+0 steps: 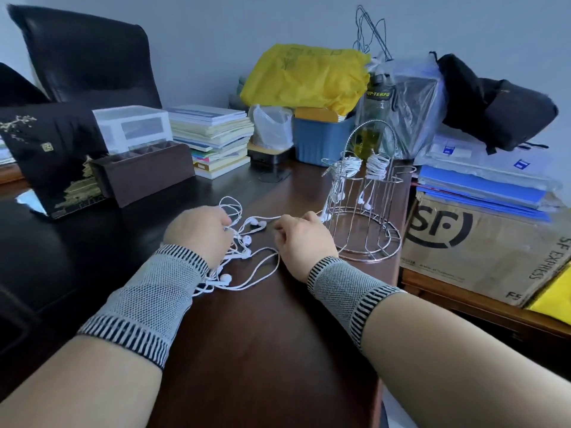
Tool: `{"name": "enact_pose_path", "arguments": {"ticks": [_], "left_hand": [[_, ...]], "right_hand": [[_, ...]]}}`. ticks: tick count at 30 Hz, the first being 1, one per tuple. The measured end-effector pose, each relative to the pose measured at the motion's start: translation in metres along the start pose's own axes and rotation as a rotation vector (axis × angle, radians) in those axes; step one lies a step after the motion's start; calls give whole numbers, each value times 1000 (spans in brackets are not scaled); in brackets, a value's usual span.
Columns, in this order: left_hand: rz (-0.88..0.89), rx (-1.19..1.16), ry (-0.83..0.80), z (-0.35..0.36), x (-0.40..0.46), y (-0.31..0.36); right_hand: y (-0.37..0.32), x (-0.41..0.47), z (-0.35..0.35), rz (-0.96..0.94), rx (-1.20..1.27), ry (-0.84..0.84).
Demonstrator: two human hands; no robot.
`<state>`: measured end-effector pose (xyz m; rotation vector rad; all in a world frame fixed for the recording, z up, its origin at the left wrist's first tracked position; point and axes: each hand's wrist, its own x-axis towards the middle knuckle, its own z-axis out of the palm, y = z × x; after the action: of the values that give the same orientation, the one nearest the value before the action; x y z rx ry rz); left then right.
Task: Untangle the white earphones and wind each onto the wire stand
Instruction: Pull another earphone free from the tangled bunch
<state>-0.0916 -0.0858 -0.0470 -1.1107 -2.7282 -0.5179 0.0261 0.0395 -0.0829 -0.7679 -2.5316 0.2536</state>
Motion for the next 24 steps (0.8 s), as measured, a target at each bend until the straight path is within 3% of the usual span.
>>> {"name": "enact_pose_path", "arguments": {"ticks": [4,13,20,24], "left_hand": [[79,62,-94,7,21,13],[30,79,-232,13,28,0],[81,58,-108,12,25,-2],[169,-182,-9,1,23,5]], "right_hand": [[1,6,1,-5,-28,-43],[3,7,-2,59,-7,-100],[2,3,-6,77,-14,-99],[3,3,-5,101,75,-29]]}}
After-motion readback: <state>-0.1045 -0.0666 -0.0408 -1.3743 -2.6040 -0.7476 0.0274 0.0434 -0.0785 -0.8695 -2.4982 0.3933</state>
